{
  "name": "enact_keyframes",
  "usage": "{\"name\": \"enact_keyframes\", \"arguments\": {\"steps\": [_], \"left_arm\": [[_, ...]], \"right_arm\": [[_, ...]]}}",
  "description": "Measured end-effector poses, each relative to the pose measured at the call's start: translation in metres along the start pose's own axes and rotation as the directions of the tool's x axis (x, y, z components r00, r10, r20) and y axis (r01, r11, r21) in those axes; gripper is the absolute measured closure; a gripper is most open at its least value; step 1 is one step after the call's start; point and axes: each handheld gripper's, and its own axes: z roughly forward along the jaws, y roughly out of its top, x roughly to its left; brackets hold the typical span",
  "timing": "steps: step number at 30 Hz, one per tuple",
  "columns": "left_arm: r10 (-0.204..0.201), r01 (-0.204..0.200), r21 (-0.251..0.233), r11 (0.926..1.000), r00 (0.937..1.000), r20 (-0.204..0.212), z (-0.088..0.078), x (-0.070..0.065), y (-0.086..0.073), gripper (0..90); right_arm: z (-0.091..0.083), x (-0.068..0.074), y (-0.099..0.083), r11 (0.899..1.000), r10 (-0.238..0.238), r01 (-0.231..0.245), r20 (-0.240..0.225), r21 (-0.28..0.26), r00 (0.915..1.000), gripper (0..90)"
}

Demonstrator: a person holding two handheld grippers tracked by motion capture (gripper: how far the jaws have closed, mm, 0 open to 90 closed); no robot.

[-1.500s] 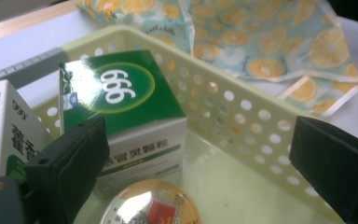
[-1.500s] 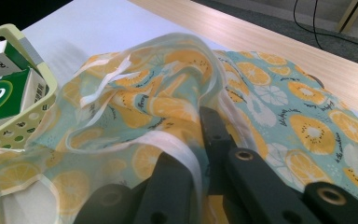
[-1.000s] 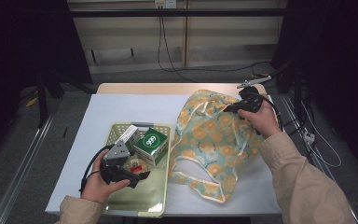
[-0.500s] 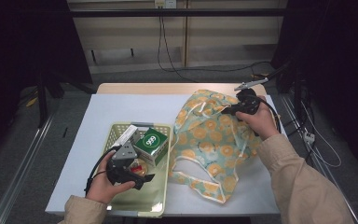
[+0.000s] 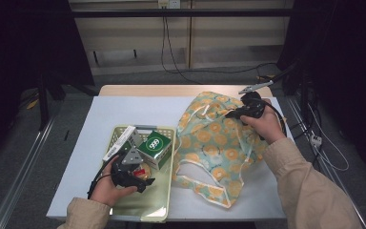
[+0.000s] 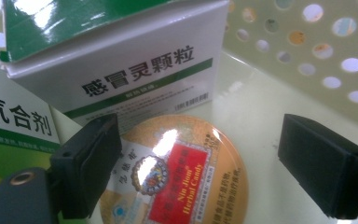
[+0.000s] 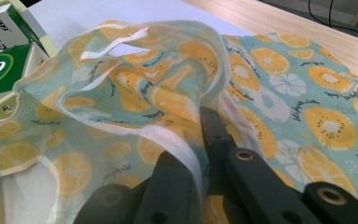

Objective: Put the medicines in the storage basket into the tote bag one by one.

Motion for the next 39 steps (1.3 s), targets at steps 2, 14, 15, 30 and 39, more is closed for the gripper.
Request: {"name": "enact_keyframes", "arguments": {"steps": [2, 14, 15, 30, 39], "left_arm": [[-0.007, 0.007, -0.006, 1.0000, 1.0000, 0.004, 0.0003, 0.0005, 0.0011, 14.3], [0.009, -0.009, -0.007, 0.9999, 0.9999, 0.014, 0.0050, -0.0012, 0.0012, 8.7], [0.015, -0.015, 0.002, 0.9999, 0.9998, 0.014, 0.0043, -0.0008, 0.0014, 8.7], [0.032, -0.031, 0.028, 0.9991, 0.9993, -0.022, 0.0029, 0.0001, 0.0032, 11.8], [0.002, -0.002, 0.004, 1.0000, 1.0000, -0.003, 0.0016, -0.0023, 0.0022, 14.8]], "right_arm": [[0.0001, 0.0000, -0.0009, 1.000, 0.000, 0.000, -0.001, 0.000, 1.0000, 89.5], [0.0017, 0.0002, -0.0033, 1.000, -0.004, 0.004, -0.005, 0.002, 1.0000, 89.5], [0.0017, 0.0005, -0.0033, 1.000, -0.005, 0.005, -0.006, 0.004, 1.0000, 89.5], [0.0031, 0.0038, -0.0037, 1.000, -0.019, 0.019, -0.014, 0.007, 0.9997, 89.5], [0.0033, 0.0039, -0.0071, 1.000, -0.018, 0.019, -0.016, 0.008, 0.9997, 89.5]]}}
